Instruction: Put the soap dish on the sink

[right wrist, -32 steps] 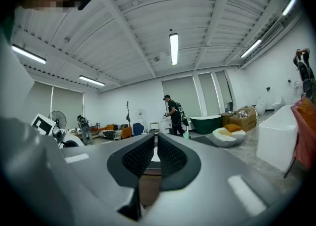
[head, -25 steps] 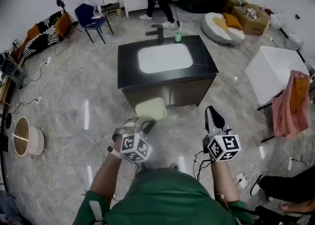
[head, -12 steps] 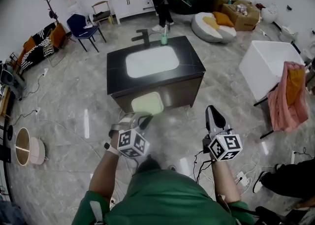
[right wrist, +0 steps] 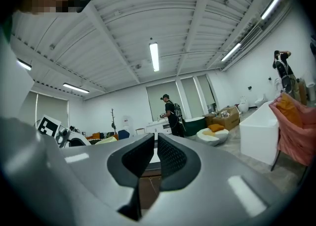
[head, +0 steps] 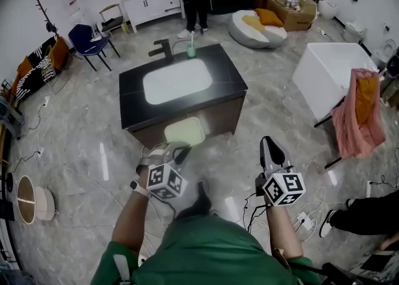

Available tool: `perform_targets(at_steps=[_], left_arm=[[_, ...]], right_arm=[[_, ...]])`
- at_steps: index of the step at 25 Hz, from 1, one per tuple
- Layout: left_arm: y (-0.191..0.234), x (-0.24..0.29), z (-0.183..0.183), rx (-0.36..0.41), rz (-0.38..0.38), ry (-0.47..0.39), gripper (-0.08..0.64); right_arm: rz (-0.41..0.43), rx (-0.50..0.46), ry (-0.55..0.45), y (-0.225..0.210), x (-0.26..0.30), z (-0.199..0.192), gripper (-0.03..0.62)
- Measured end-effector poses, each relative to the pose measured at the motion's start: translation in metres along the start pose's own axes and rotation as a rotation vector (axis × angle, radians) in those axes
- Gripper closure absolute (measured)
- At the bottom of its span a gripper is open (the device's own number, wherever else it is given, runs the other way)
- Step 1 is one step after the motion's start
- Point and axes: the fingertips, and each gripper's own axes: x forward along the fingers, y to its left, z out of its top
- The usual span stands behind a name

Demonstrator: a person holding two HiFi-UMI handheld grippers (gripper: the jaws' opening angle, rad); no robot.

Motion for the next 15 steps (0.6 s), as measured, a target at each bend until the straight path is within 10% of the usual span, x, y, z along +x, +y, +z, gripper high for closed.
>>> perform_targets(at_steps=[15], left_arm=[[0.099,0.13,-0.026,0.034,-0.113,-0.053,0.538]], right_arm=[[-0.153,-0.028,0.025,-0.073,0.138,0.017,0.572]])
